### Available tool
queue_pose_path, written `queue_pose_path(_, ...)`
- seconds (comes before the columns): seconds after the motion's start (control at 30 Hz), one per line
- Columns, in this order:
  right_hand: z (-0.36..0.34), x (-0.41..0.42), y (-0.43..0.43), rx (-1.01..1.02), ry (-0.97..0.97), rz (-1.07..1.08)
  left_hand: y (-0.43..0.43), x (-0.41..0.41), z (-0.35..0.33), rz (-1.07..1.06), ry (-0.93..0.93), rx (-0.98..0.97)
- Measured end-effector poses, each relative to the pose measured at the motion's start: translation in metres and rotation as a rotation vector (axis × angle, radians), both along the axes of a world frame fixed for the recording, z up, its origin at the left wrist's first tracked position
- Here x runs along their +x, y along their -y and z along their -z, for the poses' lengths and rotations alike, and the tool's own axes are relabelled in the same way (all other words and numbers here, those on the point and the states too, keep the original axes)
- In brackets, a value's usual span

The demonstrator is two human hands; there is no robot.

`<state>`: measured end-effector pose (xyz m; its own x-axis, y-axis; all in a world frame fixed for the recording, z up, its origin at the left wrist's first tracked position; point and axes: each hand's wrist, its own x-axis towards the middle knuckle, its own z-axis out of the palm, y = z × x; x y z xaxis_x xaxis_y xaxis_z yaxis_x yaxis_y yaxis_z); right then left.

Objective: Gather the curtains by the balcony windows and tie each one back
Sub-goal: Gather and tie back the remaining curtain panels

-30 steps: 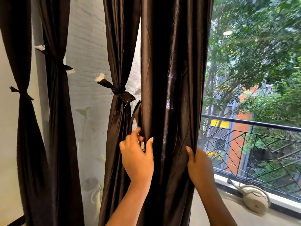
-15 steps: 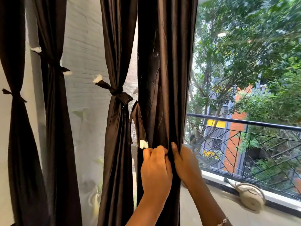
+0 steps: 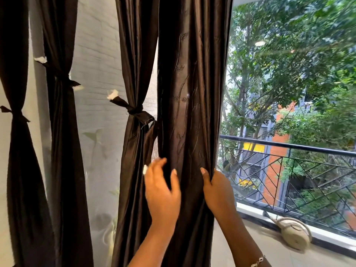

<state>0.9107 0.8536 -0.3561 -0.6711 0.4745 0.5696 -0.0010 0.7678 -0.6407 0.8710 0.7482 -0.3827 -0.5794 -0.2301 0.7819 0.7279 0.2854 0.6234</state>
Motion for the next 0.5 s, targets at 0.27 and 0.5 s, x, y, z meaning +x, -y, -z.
queue_pose_path(0.27,0.004,0.002,-0.001,0.015,-0.03,-0.021,0.005,-0.036,-0.032,-0.003,0.193,0.048)
queue_pose_path(0.5,0.005,-0.004,-0.006,0.025,0.01,0.026,0.001,-0.043,-0.03,0.064,0.29,0.01)
